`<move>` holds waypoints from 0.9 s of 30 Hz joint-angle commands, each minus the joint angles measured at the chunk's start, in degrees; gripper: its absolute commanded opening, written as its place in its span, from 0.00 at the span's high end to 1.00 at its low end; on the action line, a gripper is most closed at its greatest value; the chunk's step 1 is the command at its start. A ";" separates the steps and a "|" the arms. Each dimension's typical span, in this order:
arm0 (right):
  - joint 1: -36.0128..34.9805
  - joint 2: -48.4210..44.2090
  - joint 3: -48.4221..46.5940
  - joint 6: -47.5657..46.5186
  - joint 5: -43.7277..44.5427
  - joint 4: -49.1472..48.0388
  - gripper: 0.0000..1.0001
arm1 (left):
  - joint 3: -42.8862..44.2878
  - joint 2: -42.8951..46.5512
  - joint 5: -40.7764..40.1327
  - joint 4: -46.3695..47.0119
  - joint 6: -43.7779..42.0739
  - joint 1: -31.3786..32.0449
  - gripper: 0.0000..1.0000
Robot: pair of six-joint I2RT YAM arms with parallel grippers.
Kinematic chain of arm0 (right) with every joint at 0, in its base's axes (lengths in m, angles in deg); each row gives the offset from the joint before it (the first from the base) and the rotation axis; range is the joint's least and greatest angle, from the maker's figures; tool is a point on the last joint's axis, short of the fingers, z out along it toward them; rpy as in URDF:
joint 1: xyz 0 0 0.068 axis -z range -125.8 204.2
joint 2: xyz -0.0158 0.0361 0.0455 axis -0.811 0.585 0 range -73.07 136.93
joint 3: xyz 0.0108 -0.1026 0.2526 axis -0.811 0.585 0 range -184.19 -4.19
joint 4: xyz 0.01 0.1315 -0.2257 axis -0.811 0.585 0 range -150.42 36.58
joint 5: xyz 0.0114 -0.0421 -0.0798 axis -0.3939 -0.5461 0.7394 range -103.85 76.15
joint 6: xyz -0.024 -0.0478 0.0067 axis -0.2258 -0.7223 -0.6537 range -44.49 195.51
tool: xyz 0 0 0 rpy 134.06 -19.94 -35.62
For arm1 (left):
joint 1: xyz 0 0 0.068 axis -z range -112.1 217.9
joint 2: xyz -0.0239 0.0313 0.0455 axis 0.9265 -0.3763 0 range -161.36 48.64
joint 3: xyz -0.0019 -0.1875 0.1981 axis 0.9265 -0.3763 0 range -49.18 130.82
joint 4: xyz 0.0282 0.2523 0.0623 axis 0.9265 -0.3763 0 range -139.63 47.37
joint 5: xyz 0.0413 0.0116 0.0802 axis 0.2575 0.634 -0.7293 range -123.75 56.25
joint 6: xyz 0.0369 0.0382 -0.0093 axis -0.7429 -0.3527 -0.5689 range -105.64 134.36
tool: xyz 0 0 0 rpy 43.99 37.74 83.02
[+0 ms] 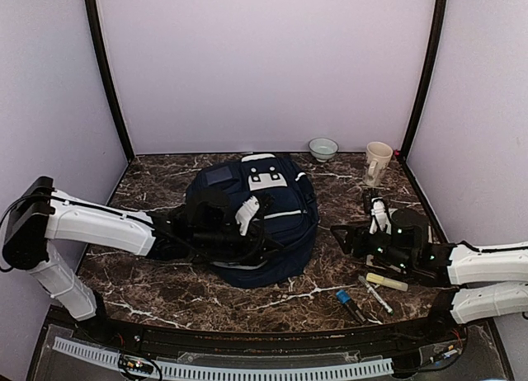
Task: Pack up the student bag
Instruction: Place the largest pocket of the bag in the student bag, then rotate the student bag at the center of the board.
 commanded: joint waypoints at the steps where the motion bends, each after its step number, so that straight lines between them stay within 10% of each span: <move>1: -0.53 -1.02 1.56 -1.11 -10.84 -7.92 0.36 | -4.83 10.42 -8.20 -2.08 -1.06 0.32 0.39; 10: -9.64 9.07 -4.42 -5.98 -11.37 -9.10 0.37 | -7.32 22.21 -33.52 -16.57 1.23 -1.69 0.23; 27: -18.81 28.05 -12.63 -4.70 -14.06 -12.31 0.38 | -1.52 10.53 -20.25 -17.47 8.62 -28.11 0.24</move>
